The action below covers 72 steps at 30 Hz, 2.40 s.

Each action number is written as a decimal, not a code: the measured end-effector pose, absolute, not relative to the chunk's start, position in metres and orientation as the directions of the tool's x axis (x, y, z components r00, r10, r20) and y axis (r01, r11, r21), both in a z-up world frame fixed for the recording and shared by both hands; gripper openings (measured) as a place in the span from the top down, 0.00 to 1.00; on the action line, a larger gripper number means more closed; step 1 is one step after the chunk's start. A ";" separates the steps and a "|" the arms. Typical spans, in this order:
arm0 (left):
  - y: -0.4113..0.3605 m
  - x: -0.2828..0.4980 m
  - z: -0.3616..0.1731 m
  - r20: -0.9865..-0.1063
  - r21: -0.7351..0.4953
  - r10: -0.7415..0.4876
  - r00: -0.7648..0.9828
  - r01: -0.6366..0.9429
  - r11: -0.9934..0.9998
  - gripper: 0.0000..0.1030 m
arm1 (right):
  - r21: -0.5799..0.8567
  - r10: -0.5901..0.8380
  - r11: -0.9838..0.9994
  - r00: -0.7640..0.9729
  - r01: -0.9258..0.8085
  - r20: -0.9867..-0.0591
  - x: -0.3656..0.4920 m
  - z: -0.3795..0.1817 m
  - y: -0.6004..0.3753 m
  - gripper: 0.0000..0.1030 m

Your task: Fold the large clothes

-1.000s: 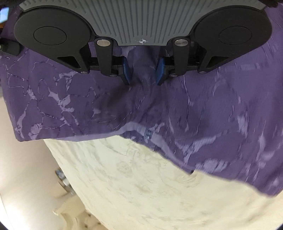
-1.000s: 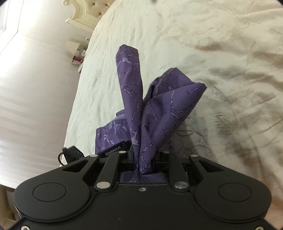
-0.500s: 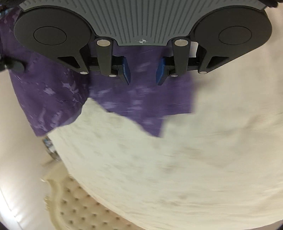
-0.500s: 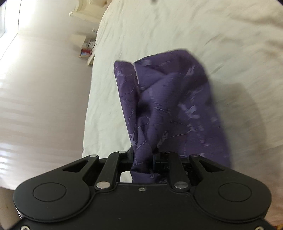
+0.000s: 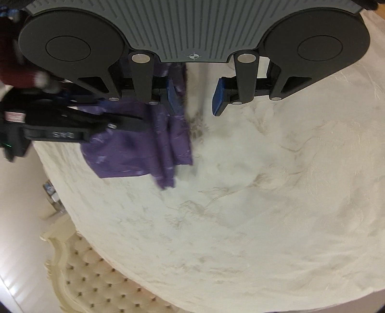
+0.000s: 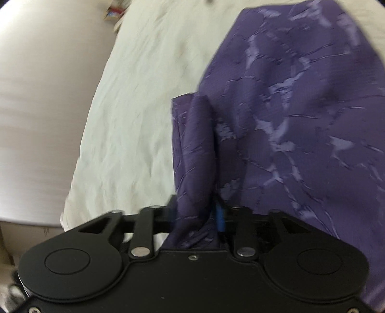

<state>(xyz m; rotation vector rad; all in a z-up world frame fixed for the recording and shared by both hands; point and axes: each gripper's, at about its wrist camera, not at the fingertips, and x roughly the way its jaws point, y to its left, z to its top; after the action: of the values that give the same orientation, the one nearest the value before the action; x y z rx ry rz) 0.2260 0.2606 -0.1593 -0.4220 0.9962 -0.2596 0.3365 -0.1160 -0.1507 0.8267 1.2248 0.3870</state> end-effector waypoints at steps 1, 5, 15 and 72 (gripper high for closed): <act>0.258 0.227 -0.156 -0.748 -0.457 -0.407 0.524 0.039 0.889 0.70 | 0.743 0.682 0.657 0.323 0.125 -0.657 0.338 -0.151 -0.112 0.48; 0.246 0.233 -0.139 -0.709 -0.450 -0.450 0.544 0.143 0.881 0.69 | 0.755 0.701 0.656 0.356 0.017 -0.618 0.330 -0.131 -0.120 0.35; 0.168 0.254 -0.127 -0.634 -0.438 -0.622 0.459 0.450 0.779 0.58 | 0.476 0.392 0.878 0.652 -0.054 -0.649 0.287 -0.062 -0.175 0.01; 0.198 0.276 -0.250 -0.766 -0.578 -0.605 0.219 0.179 0.796 0.02 | 0.533 0.407 0.823 0.451 0.196 -0.794 0.324 -0.181 -0.223 0.01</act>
<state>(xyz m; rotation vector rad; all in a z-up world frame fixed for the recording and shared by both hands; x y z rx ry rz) 0.2759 0.1983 -0.2503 -0.4075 1.2394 -0.5633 0.3242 -0.2228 -0.1810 0.6225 1.1149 0.1411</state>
